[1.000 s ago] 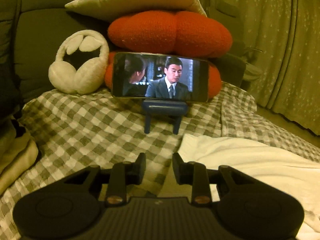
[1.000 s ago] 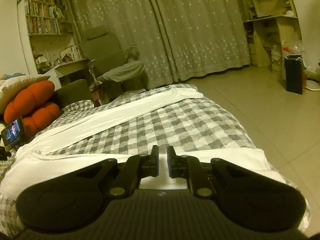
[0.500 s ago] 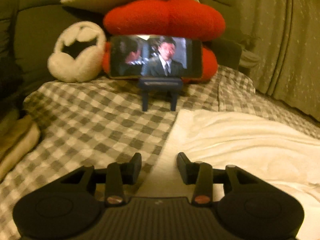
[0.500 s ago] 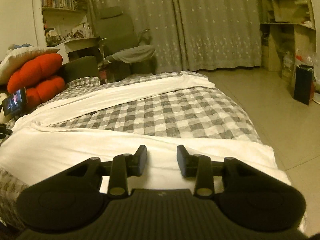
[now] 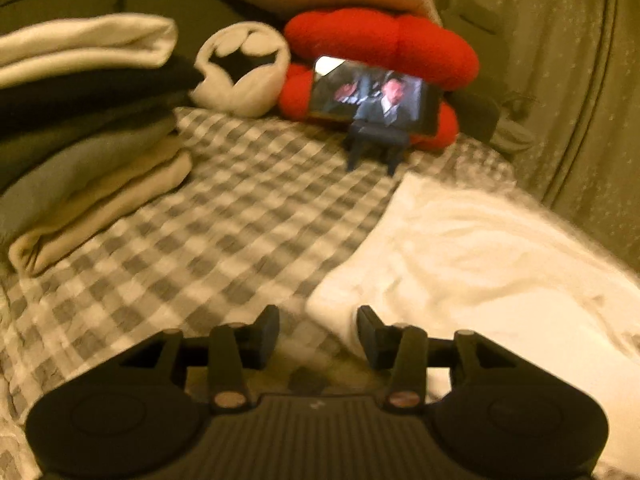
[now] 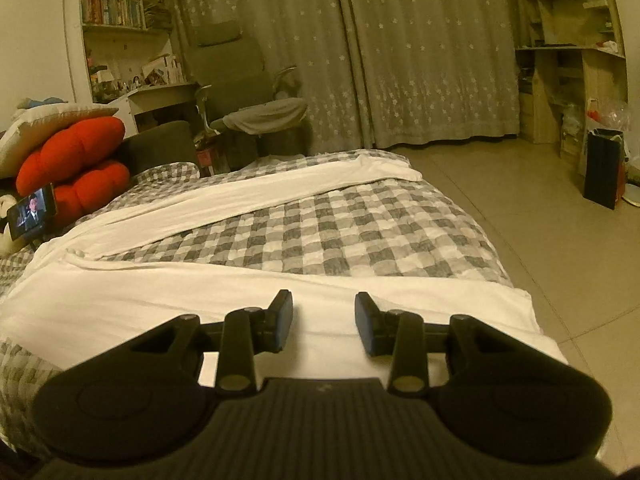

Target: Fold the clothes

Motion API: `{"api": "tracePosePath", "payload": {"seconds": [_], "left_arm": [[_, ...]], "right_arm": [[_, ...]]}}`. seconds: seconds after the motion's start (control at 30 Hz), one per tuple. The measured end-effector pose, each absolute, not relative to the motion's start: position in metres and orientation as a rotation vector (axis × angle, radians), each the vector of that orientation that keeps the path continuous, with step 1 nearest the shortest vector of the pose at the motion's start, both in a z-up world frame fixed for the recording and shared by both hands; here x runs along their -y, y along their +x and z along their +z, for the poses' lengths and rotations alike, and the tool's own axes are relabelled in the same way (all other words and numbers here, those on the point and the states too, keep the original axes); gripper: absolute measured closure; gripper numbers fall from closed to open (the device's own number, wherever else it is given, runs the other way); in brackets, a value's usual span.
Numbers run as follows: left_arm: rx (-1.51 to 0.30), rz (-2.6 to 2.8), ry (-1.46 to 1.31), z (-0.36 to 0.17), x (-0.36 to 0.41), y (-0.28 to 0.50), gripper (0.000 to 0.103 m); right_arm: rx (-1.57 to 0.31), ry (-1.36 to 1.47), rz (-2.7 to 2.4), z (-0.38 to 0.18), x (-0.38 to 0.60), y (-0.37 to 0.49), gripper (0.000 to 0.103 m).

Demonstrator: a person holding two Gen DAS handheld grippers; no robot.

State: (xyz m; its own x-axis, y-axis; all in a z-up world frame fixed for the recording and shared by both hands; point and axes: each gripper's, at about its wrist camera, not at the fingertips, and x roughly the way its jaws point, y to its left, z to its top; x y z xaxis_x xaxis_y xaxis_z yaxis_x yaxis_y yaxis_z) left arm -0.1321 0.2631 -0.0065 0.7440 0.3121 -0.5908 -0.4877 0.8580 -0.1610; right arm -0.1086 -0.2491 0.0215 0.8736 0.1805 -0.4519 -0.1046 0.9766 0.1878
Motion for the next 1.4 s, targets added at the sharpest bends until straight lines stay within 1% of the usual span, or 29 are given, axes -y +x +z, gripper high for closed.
{"api": "tracePosePath", "payload": {"seconds": [0.1, 0.33, 0.57, 0.63, 0.73, 0.9, 0.97, 1.1, 1.23, 1.4], "left_arm": [[-0.584, 0.462, -0.279, -0.006, -0.260, -0.130, 0.059], [-0.583, 0.484, -0.303, 0.001, -0.256, -0.144, 0.059], [-0.569, 0.466, -0.383, 0.008, -0.259, -0.165, 0.060], [-0.566, 0.453, -0.419, 0.007, -0.259, -0.167, 0.061], [-0.562, 0.429, -0.469, 0.004, -0.257, -0.169, 0.066], [-0.570, 0.406, -0.501, -0.003, -0.250, -0.157, 0.067], [-0.577, 0.419, -0.498, -0.004, -0.249, -0.154, 0.071], [-0.576, 0.412, -0.532, -0.003, -0.254, -0.157, 0.074], [-0.581, 0.403, -0.541, -0.001, -0.254, -0.160, 0.081], [-0.574, 0.384, -0.582, 0.003, -0.256, -0.163, 0.081]], "right_arm": [[-0.491, 0.148, 0.158, 0.019, 0.249, -0.109, 0.061], [-0.484, 0.134, 0.142, 0.020, 0.256, -0.111, 0.061], [-0.465, 0.124, 0.146, 0.022, 0.257, -0.115, 0.061], [-0.459, 0.112, 0.167, 0.024, 0.255, -0.117, 0.061], [-0.458, 0.116, 0.213, 0.026, 0.251, -0.118, 0.060], [-0.445, 0.086, 0.270, 0.030, 0.240, -0.122, 0.060], [-0.437, 0.075, 0.277, 0.030, 0.239, -0.125, 0.060], [-0.435, 0.062, 0.276, 0.028, 0.244, -0.130, 0.060], [-0.438, 0.063, 0.254, 0.025, 0.253, -0.133, 0.060], [-0.428, 0.061, 0.235, 0.022, 0.259, -0.140, 0.060]]}}
